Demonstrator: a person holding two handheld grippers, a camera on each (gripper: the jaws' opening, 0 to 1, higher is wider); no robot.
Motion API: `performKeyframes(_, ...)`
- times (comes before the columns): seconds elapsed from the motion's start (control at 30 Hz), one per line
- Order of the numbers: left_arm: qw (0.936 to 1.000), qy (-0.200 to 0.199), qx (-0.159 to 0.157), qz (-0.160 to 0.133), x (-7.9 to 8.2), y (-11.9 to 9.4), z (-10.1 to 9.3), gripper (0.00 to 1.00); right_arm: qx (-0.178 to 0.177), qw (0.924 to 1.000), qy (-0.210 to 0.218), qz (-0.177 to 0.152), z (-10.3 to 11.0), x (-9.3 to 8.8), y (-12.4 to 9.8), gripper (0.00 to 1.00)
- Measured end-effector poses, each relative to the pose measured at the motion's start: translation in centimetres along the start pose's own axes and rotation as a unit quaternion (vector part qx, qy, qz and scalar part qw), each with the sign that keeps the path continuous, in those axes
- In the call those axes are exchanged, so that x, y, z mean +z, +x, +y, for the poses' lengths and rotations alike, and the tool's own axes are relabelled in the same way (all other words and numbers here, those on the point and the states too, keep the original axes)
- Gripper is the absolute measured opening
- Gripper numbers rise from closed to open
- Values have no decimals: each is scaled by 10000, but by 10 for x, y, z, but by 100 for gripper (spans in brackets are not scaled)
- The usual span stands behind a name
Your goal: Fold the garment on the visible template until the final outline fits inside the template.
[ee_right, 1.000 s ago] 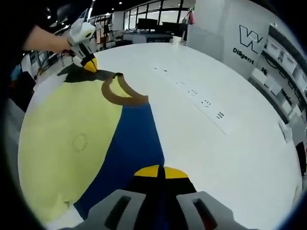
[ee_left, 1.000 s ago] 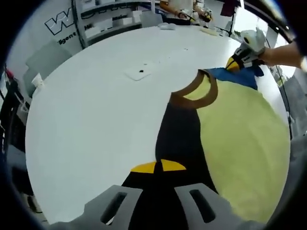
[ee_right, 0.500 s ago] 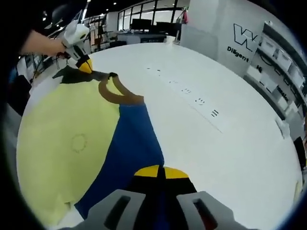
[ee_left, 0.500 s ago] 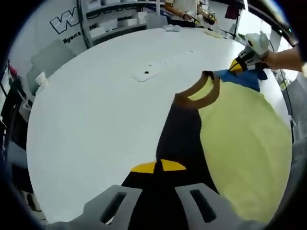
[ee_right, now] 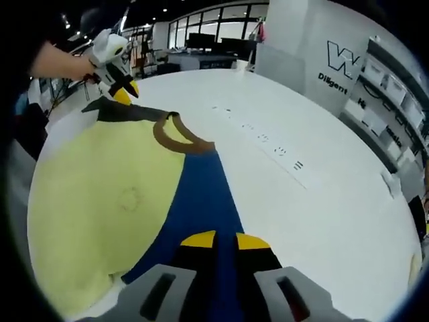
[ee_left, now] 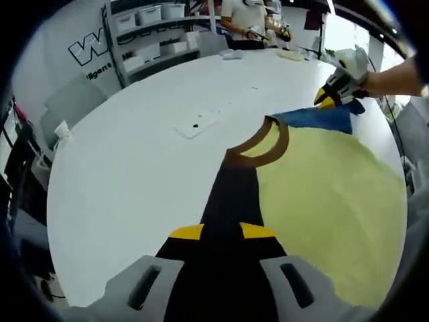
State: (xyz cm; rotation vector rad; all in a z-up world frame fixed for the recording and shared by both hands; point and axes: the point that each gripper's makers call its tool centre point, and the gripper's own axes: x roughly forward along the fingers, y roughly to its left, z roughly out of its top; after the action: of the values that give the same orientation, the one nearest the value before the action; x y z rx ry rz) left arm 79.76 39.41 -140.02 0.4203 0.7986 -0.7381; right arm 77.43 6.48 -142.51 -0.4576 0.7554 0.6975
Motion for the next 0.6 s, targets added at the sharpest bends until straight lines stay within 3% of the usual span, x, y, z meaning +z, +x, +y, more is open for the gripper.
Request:
performKeyframes(0.2,9997,-96,-113,-169,-5,-19,-28,29,-45,9997,220,-38,9,-21,-24,5)
performKeyframes(0.4,9985,152,-455,-272,-21,-30,-87,32,-256,9985,464,-154,9,-46,-59,8)
performKeyframes(0.6,9968,160,-716,-316,-34,-37,-127,34,-388,9967,689,-208,15,-76,-88,10)
